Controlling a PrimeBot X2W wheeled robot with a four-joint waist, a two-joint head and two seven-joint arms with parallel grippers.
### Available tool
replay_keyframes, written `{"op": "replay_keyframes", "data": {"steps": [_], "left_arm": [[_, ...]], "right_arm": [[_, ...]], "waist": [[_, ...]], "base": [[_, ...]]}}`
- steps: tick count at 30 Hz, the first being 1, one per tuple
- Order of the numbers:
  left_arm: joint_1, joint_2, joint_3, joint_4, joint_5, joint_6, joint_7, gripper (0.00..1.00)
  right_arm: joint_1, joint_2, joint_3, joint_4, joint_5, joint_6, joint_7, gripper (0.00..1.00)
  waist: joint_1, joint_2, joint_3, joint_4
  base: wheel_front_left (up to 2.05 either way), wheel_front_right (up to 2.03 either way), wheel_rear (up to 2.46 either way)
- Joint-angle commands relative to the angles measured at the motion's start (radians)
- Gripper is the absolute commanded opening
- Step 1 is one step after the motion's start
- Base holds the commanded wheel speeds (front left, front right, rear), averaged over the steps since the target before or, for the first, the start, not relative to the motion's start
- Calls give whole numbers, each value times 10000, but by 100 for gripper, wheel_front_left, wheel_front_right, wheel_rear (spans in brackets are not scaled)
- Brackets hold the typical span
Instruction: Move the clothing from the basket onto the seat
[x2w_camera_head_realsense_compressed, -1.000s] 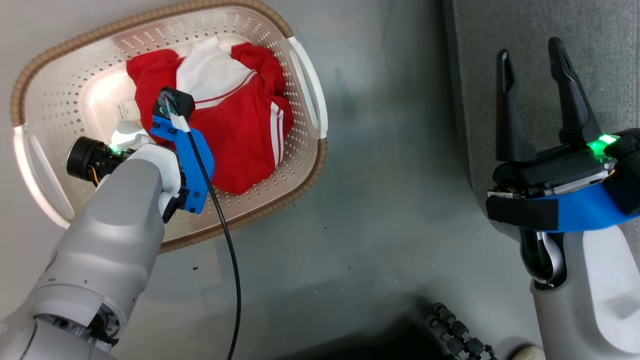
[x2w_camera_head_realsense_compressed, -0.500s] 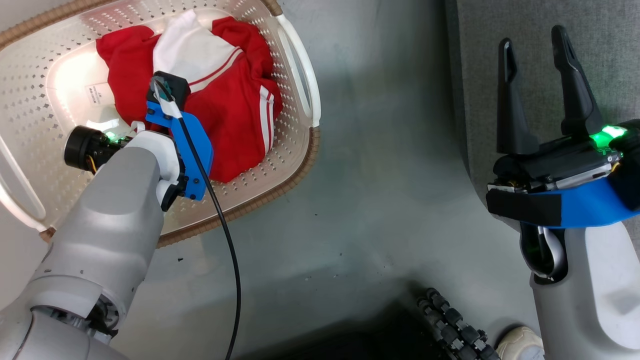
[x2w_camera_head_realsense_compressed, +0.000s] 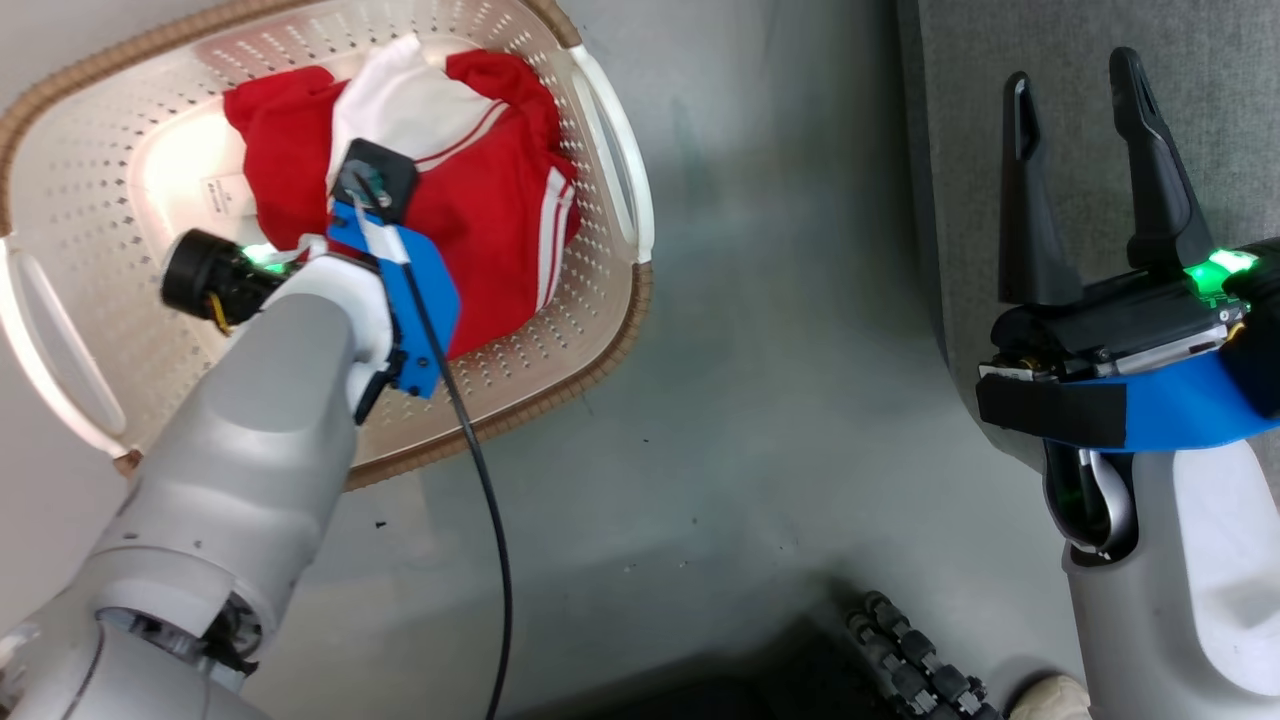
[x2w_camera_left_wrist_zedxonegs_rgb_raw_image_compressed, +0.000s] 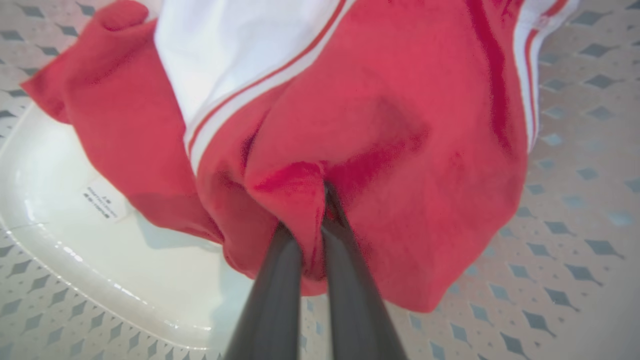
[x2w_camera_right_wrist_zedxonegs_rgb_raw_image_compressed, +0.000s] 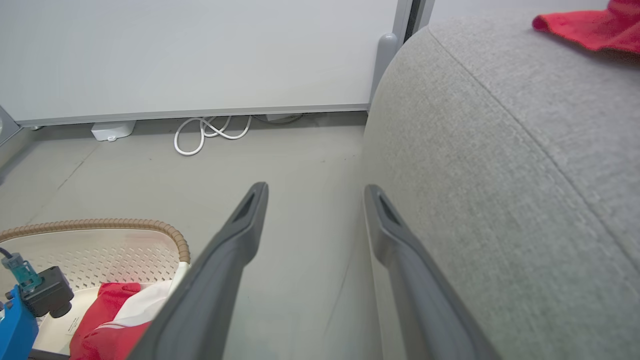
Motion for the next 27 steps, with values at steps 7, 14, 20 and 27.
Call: {"op": "replay_keyframes", "data": {"steps": [7,14,20,27], "left_arm": [[322,-321,-482,-958,-480,-17,-1033,0],[730,-456,-1130,-1662,-1038,-19,-2245,0],[1101,-509,-1630,-1987,-1513,-20,-3315,0],[1510,-427,-1974,-2123,-1977,-21,-4304,0]], "right_arm": [[137,-173,-126,100,-162,1,-6,100],[456,-472,-119,282,-224,1,-6,100],[885,-670,-126,528,-226,1,-6,100],[1488,-792,-85,828,-211,1,-7,100]], "waist": [[0,0,-893,539],[0,0,-2162,1081],[0,0,-3442,1489],[0,0,-5015,1745]], "base": [[0,0,0],[0,0,0],[0,0,0],[0,0,0]]}}
